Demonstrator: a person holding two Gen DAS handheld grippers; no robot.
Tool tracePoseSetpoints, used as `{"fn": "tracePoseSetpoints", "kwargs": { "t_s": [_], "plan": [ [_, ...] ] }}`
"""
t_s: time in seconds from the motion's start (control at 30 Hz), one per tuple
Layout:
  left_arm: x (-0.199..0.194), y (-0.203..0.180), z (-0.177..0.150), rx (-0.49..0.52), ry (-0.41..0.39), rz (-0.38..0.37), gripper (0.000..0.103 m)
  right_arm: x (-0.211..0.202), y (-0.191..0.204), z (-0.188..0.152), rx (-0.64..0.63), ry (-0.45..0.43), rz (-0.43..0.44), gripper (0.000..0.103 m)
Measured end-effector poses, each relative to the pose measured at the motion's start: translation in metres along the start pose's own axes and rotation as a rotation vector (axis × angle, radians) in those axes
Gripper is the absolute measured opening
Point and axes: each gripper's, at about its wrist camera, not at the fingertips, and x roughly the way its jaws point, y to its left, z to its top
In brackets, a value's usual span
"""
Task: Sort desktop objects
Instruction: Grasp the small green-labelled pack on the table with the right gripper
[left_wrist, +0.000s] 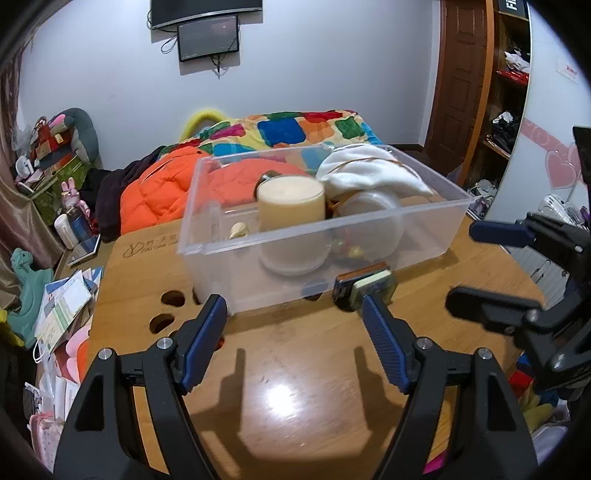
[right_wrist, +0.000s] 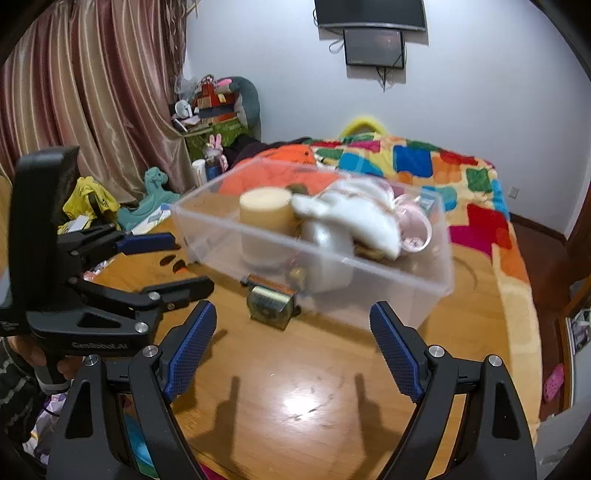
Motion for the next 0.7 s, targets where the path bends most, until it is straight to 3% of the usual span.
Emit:
{"fn": "tracePoseSetpoints", "kwargs": {
  "t_s": [0.2,0.43,0.63,0.7],
  "plan": [
    [-0.002,0.017,-0.017,-0.017,0.007,-0.008,0.076,0.026,0.007,-0.008,0.042,0.058,0.003,0.081],
    [-0.008,0.027,-0.028,-0.029,-0.018,-0.030,0.076,0.054,0.010,-0.014,0.143,0.112,0.001,0.067],
    [-0.011,0.031,-0.031,-0.038,-0.037,-0.074,0.076,0.066,0.017,-0.010,0.152,0.129,-0.032,0.049],
    [-0.011,0.032,-0.033,-0.037,-0.035,-0.086,0.076,0.068,0.018,-0.009,0.157,0.130,-0.040,0.048]
  ]
}}
